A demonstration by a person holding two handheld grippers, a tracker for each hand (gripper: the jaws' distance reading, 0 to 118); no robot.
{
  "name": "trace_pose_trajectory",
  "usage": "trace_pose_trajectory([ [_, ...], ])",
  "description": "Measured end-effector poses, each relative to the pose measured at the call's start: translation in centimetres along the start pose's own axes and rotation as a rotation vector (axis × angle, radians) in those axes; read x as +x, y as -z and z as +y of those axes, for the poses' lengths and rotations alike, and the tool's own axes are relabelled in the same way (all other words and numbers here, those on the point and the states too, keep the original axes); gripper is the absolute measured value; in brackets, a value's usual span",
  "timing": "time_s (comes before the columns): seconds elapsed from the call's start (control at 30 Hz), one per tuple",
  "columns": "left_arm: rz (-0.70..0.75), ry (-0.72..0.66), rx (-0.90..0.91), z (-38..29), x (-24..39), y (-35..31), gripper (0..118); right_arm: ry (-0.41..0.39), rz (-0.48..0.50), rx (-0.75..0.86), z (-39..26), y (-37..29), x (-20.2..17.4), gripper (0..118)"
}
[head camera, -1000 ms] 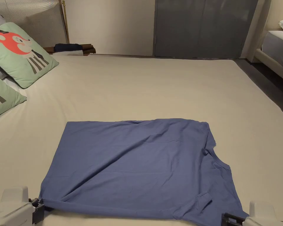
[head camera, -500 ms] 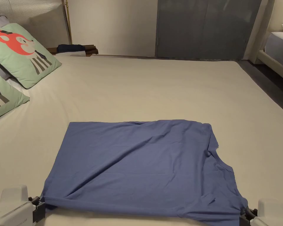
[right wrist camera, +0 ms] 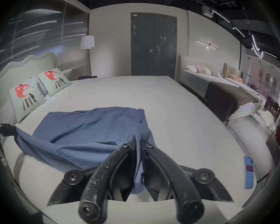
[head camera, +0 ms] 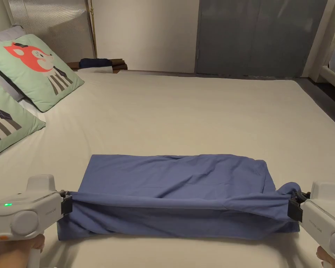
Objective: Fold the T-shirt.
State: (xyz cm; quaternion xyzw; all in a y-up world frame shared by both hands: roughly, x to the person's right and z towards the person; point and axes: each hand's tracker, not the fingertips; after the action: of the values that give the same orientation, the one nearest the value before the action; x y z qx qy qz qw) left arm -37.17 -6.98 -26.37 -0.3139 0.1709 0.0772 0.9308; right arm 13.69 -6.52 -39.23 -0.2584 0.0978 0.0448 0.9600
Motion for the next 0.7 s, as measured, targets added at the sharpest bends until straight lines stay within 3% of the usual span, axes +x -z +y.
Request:
trace_pose_trajectory([
  [0.33,0.037,0.058,-0.119,1.1,1.5,10.6,2,-0.036,-0.025,-0.223,0.8,13.0,-0.2,3],
  [0.6,0.053,0.060,-0.177,-0.7,1.3,13.1,2,-0.034,-0.033,-0.331,-2.2,17.1,-0.3,3],
  [0.67,0.051,0.062,-0.188,-0.1,1.4,12.8,9,-0.040,-0.039,-0.297,-2.2,15.8,-0.5,6],
  [0.7,0.045,0.055,-0.191,0.2,1.4,12.4,22,-0.039,-0.038,-0.298,-1.9,15.4,-0.5,13],
])
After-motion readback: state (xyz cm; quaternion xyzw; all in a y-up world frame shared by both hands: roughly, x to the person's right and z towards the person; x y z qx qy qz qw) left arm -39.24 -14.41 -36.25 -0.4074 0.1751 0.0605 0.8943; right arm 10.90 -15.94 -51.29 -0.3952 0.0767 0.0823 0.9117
